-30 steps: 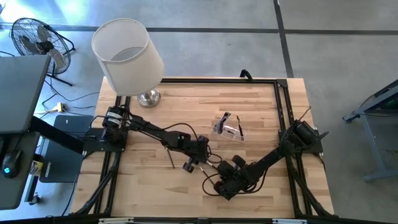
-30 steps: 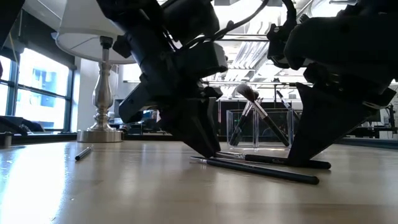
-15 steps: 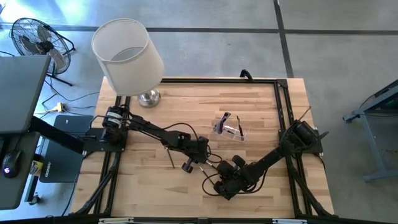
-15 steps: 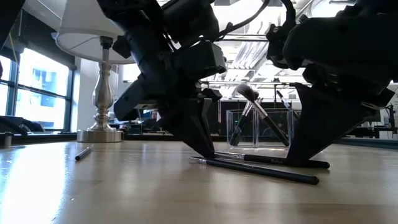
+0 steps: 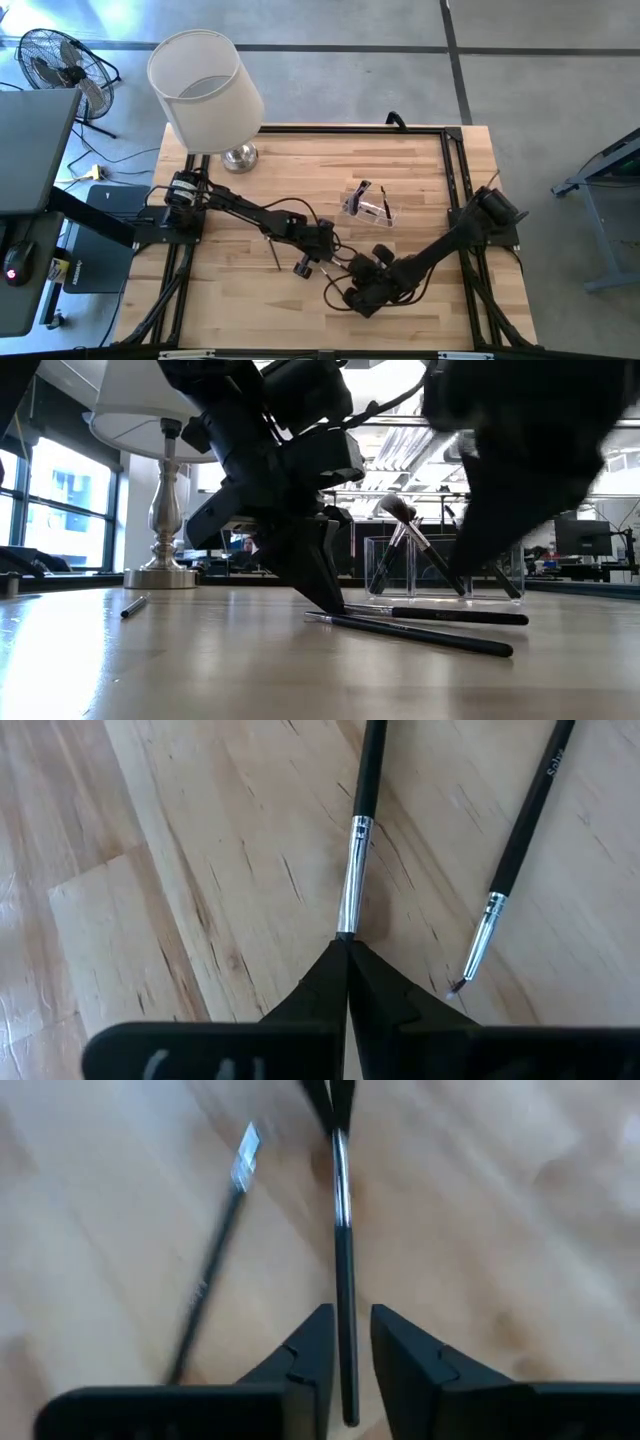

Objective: Put items in baskets/containers
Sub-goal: Put the black eyeshadow brush into the transparent organizer

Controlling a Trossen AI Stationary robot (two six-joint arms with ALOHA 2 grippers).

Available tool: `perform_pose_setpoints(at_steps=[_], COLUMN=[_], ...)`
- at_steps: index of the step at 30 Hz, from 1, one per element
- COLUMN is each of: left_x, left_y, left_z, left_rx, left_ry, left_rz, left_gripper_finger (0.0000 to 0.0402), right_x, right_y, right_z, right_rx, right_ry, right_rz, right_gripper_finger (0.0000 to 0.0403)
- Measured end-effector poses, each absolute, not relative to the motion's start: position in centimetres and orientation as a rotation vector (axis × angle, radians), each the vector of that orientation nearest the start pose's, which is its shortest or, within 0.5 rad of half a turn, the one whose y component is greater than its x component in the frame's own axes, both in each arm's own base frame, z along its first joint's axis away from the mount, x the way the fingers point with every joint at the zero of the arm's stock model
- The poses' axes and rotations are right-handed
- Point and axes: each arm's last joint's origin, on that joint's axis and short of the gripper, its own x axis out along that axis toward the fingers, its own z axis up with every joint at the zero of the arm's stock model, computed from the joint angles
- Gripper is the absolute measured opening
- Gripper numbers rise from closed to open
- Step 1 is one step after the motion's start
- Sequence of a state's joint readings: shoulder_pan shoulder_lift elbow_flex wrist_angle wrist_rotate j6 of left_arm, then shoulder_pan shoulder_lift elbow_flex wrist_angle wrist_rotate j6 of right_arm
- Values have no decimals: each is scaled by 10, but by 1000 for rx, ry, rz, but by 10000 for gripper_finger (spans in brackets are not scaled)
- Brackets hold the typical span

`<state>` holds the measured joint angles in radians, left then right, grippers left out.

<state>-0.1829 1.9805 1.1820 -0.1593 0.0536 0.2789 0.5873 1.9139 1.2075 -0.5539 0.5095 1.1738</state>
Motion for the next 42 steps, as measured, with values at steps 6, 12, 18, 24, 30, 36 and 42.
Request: perform_pose_setpoints(at_steps=[6,12,18,24,30,36,42], left_x=[391,399,404,407,407,405,406], left_y=[-74,-74,-72,-72,-74,-73,-60], left_z=[140,166,194,215,227,228,228], left_rx=[269,242,208,165,98,7,-136], left_ry=[985,1080,1141,1168,1186,1216,1236], left_rz=[-325,-270,-214,-200,-238,-250,-228], left_gripper_finger=[0,0,0,0,0,0,0], right_x=[302,302,302,306,316,322,322], right_y=[185,183,184,187,183,173,169], right_z=[177,182,182,197,213,212,211], right_rx=[363,327,331,284,158,206,153], right_ry=[911,929,973,953,890,945,992], right_rz=[-479,-438,-394,-380,-374,-351,-309], right_gripper_finger=[111,142,138,101,76,103,154])
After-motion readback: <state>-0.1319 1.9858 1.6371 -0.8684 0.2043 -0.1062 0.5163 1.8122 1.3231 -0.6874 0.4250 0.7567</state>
